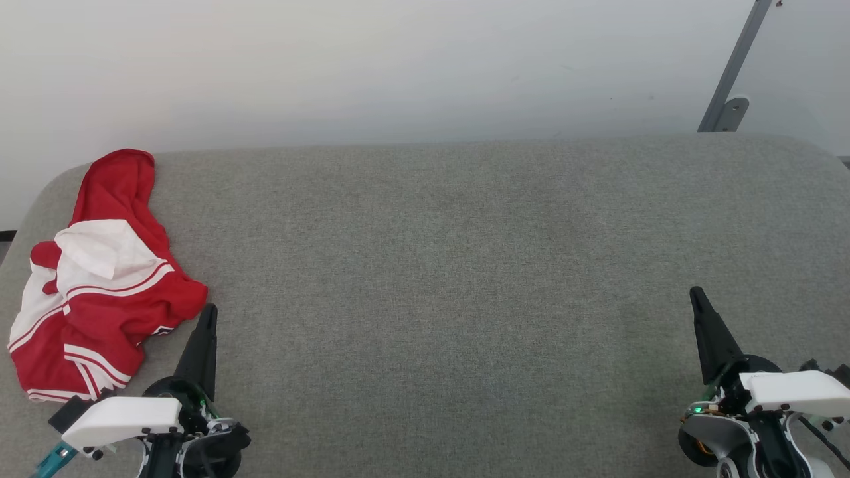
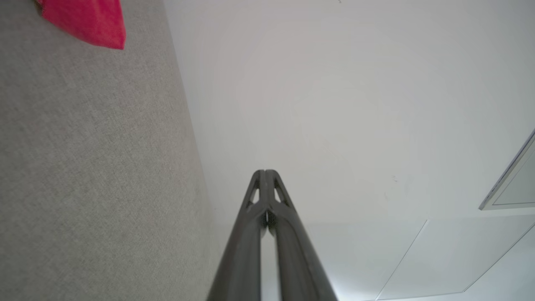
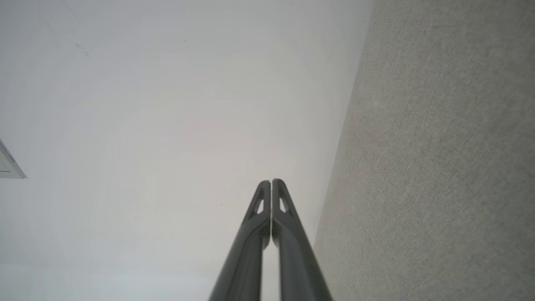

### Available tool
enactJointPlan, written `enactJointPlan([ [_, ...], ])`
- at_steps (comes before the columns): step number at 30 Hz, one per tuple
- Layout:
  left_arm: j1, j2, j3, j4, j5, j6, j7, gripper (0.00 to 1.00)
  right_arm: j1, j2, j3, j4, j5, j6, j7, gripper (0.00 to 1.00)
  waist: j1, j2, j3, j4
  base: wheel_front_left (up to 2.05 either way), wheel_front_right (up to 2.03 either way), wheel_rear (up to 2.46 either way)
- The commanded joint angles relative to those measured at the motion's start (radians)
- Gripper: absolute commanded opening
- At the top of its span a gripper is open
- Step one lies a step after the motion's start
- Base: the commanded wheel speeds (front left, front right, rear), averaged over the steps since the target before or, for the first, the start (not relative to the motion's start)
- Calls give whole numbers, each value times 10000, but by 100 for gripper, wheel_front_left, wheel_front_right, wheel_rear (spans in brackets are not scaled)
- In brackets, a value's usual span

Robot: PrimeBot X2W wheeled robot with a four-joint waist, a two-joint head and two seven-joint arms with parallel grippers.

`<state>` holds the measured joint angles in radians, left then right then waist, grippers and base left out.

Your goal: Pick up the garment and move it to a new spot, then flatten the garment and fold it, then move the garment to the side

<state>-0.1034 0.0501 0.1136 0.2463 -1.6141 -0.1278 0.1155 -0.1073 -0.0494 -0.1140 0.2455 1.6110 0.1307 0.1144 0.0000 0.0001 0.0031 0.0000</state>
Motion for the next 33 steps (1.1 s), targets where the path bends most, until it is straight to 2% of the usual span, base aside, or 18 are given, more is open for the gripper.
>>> enactJointPlan([
  [1,-131,3,7,-5,24,-57,-7,0,-50,11,7,7,40,0,16,0,0,-1,0,0,0,0,0],
  [18,-132,3,7,-5,24,-57,-7,0,-50,11,7,7,40,0,16,0,0,-1,0,0,0,0,0],
  [19,13,1,-1,29,5,4,-4,100,11,2,3,31,-3,0,-3,100,0,-1,0,0,0,0,0],
  [28,-48,33,-106,274,314,12,-289,100,-169,-18,9,339,-132,-2,-179,100,0,-1,7,2,0,0,0],
  [33,-254,239,-344,414,978,7,-634,100,-474,-191,193,469,-554,-2,-483,100,0,-1,16,10,0,0,0],
])
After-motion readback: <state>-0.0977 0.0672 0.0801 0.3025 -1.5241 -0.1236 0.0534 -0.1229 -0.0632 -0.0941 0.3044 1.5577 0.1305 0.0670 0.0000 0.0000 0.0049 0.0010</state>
